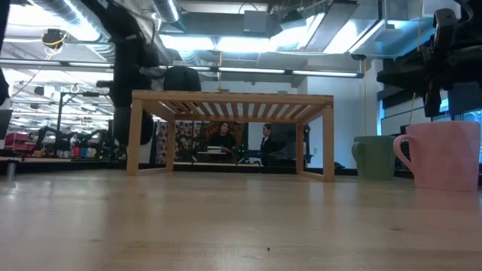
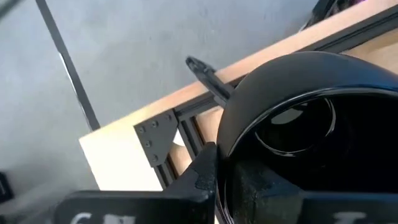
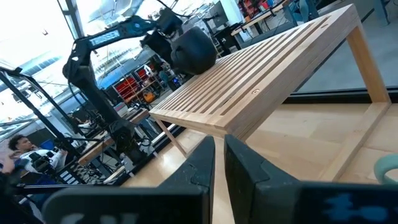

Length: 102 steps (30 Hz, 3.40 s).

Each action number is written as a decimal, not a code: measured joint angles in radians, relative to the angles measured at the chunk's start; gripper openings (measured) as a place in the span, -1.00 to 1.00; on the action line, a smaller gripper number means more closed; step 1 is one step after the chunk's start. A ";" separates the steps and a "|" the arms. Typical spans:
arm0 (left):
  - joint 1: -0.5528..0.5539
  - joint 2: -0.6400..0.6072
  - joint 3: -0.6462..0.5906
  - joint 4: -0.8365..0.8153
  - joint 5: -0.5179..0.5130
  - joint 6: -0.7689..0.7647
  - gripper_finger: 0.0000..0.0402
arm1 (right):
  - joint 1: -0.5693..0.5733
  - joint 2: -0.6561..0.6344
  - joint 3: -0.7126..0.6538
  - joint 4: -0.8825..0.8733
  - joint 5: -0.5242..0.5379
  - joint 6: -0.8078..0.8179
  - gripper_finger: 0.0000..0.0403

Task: Place coffee mugs
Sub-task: Put the black mug on the shelf

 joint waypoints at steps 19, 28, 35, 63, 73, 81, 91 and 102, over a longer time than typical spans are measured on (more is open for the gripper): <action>-0.121 -0.331 0.001 -0.149 0.055 0.205 -0.95 | 0.000 0.000 0.000 0.000 -0.002 0.000 -0.88; -0.259 -0.439 0.060 -0.235 0.262 0.205 -0.95 | 0.000 0.000 0.000 0.000 -0.010 -0.001 -0.88; -0.449 -0.449 0.241 -0.183 0.391 0.075 -0.95 | 0.000 0.000 0.000 0.000 -0.010 -0.001 -0.88; -0.585 0.185 0.961 -0.307 0.193 0.029 -0.94 | 0.000 0.000 0.000 -0.004 -0.037 0.001 -0.88; -0.577 0.292 0.960 -0.330 0.093 0.085 -0.94 | 0.000 0.000 0.000 -0.005 -0.037 0.003 -0.88; -0.579 0.365 0.960 -0.326 0.061 0.129 -0.93 | 0.000 0.000 0.000 -0.005 -0.037 0.004 -0.88; -0.569 0.416 0.960 -0.325 0.020 0.165 -0.93 | 0.000 0.000 0.000 -0.005 -0.037 0.004 -0.88; -0.547 0.425 0.959 -0.302 0.029 0.168 -0.93 | 0.000 0.000 0.000 -0.005 -0.037 0.004 -0.88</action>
